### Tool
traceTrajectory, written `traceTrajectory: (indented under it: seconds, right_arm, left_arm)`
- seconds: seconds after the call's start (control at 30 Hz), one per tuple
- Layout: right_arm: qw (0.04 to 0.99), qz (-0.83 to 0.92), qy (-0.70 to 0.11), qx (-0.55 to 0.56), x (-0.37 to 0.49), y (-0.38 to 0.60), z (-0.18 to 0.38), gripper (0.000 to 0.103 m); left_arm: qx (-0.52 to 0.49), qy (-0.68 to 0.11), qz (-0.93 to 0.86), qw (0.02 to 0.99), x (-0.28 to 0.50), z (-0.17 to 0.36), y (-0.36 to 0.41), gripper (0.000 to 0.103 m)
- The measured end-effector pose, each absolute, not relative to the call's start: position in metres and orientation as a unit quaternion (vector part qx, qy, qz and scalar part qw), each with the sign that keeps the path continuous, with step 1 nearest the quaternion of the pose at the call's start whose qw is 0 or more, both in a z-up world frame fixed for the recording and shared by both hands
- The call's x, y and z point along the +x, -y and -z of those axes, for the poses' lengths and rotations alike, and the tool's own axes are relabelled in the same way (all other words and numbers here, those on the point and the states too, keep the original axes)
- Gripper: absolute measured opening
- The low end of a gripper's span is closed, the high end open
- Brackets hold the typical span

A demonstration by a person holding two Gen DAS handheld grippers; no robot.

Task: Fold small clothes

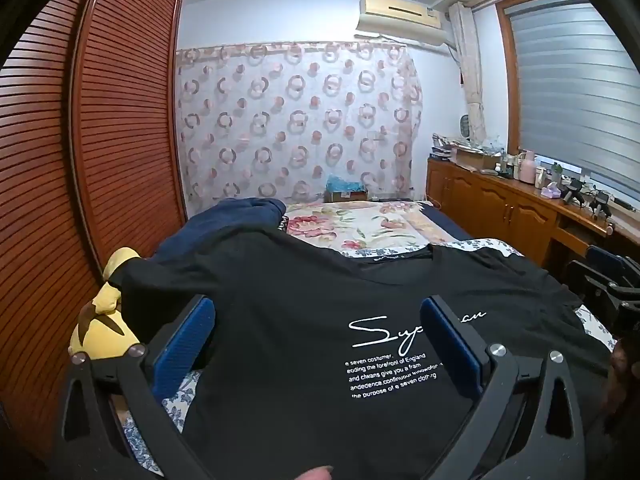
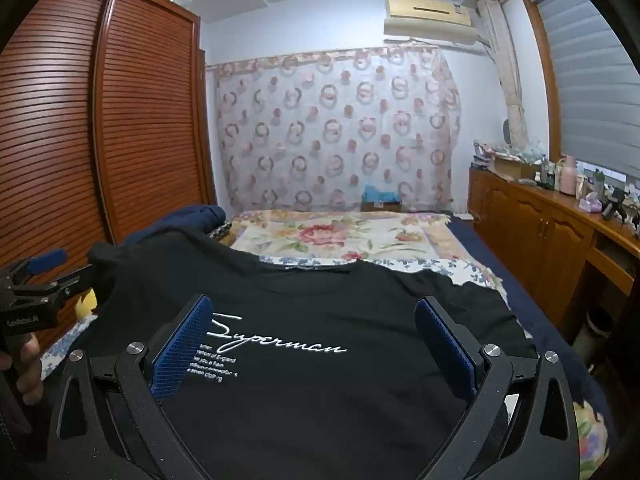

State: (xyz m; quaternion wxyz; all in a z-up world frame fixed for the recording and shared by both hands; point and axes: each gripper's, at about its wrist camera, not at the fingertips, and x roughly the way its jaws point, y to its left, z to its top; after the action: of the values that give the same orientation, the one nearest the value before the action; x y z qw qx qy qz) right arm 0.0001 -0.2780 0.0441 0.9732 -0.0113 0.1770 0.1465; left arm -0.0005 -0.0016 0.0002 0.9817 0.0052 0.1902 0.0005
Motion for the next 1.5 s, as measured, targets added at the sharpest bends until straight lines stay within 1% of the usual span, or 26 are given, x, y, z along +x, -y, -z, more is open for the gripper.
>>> traceTrajectory:
  seconds: [1.5]
  right_arm:
    - [0.973,-0.146,-0.177,-0.008,0.0013,0.2779,-0.0430,0.103]
  left_arm:
    - [0.000,-0.191,-0.001,0.982,-0.0009,-0.0029,-0.0014,0.103]
